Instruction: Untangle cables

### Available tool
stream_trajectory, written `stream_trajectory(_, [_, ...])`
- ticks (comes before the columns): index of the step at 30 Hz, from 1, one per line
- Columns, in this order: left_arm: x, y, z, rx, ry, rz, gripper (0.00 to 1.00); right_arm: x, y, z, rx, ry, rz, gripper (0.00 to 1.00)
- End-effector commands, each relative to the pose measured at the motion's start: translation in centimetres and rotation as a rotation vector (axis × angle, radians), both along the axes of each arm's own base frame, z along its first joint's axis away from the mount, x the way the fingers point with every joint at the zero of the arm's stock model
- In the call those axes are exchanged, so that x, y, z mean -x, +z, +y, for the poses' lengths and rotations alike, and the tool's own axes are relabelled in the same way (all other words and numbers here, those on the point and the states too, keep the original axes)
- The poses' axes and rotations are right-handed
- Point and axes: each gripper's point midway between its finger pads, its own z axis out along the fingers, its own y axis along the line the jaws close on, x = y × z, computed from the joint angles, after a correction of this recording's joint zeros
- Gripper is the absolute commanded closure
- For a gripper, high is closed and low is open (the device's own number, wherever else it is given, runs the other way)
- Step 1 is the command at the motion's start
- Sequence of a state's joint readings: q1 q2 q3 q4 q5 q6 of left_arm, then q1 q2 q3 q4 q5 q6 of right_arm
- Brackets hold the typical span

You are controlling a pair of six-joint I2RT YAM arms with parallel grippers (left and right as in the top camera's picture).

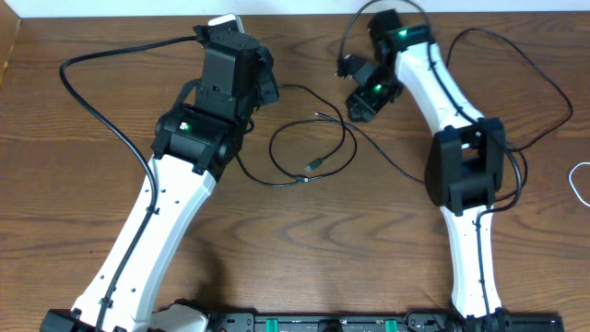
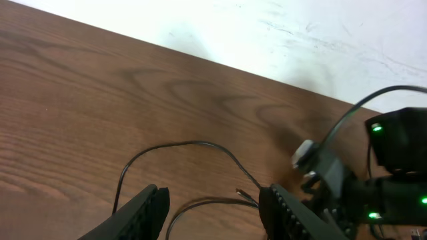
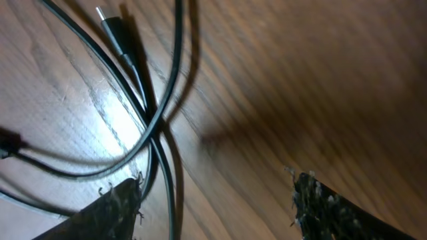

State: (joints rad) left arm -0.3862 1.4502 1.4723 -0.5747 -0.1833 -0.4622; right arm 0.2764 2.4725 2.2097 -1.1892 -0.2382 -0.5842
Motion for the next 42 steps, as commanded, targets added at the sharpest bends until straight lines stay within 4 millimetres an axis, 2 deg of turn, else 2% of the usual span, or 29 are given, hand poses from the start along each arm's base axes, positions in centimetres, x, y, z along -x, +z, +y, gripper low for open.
stream_trajectory(1, [0.0,0.2,0.4,-0.023,0.002,-0.006,0.51,0.2,0.3,-0.2,0.041,0.027,-0.027,0.3])
stream_trajectory(9, [0.2,-0.3,0.5,-0.033,0.002,0.017,0.51,3.0,-1.3,-0.4,0.042,0.033,0.088,0.32])
stream_trajectory(15, [0.4,-0.7,0.6,-0.039,0.002,0.035,0.51,4.6,-3.8,-1.2,0.076,0.011,0.147,0.34])
stream_trajectory(22, [0.5,-1.4,0.6,-0.05,0.001,0.061,0.51,5.1,-6.3,-3.7,0.214,-0.168,0.16,0.5])
stream_trajectory(26, [0.5,-1.9,0.6,-0.055,0.001,0.074,0.51,5.8,-6.9,-3.9,0.23,-0.22,0.188,0.65])
stream_trajectory(30, [0.4,-2.4,0.6,-0.062,0.001,0.09,0.51,6.5,-7.9,-4.4,0.303,-0.349,0.193,0.79])
stream_trajectory(35, [0.6,-2.8,0.7,-0.069,0.001,0.107,0.51,7.4,-8.6,-4.1,0.365,-0.457,0.186,0.99])
stream_trajectory(39, [1.0,-3.1,0.8,-0.076,0.001,0.125,0.51,6.8,-8.2,-3.3,0.347,-0.537,0.168,0.99])
stream_trajectory(42, [1.2,-3.4,0.9,-0.081,-0.003,0.141,0.51,6.0,-6.4,-2.9,0.305,-0.555,0.166,0.99])
